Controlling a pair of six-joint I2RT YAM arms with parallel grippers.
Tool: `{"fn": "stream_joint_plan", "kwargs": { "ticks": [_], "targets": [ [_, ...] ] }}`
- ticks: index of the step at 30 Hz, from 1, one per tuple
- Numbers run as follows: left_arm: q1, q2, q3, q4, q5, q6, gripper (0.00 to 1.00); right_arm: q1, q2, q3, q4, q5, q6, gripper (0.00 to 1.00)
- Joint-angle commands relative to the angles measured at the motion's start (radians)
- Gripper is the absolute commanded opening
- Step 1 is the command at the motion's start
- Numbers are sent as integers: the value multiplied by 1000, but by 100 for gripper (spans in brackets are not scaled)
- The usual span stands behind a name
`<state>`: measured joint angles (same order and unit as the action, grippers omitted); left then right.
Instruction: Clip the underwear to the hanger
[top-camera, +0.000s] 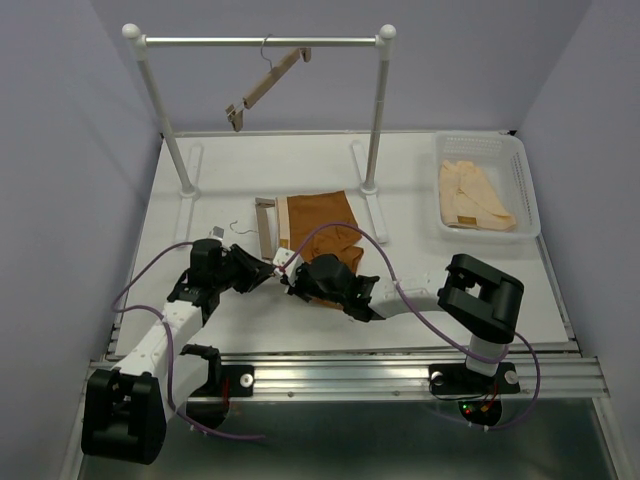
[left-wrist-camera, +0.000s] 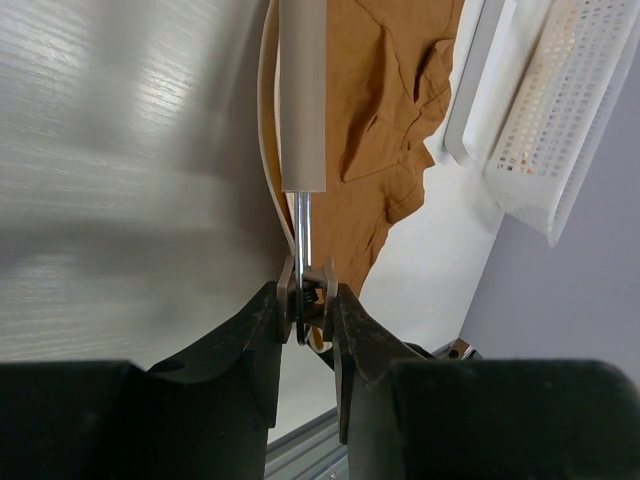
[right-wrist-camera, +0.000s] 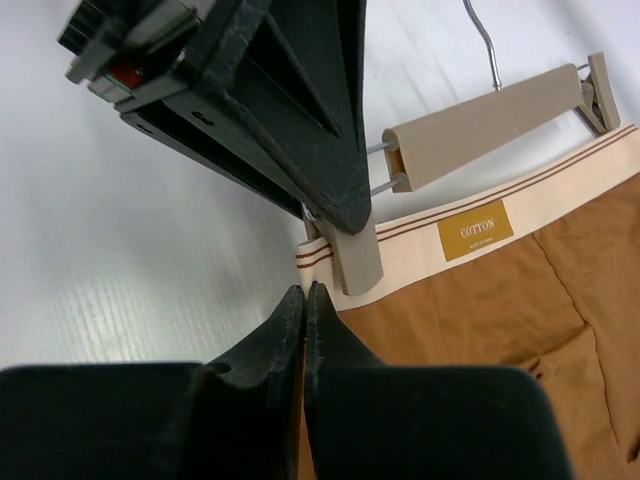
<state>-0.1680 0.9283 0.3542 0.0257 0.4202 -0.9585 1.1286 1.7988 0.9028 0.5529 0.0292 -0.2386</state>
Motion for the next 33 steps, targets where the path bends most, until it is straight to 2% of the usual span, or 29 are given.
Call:
{"fn": "stream_joint_plan", "kwargs": {
  "ticks": [1,12,15,17,20,24,25,31,33],
  "targets": [
    [1,0,35,3,23,21,0,14,-49,8,108,-51,38,1],
    [1,-45,34,-15,32,32,0,14,-32,19,61,-32,33,1],
    [1,-46,42,-24,32,46,9,14,-27,27,58,-34,33,1],
    [1,-48,46,-24,38,58,27,14,-29,28,56,-34,33,1],
    [1,-48,54,-58,43,72,38,14,-29,30,56,-5,32,1],
    [1,-48,60,-61,54,86,47,14,-24,34,59,-2,30,1],
    [1,-42,60,-60,63,90,52,14,-24,36,59,-5,28,1],
    [1,-34,65,-59,66,93,61,14,-29,35,59,-9,25,1],
    [1,-36,68,-63,63,96,62,14,-30,33,61,-6,27,1]
  ]
}}
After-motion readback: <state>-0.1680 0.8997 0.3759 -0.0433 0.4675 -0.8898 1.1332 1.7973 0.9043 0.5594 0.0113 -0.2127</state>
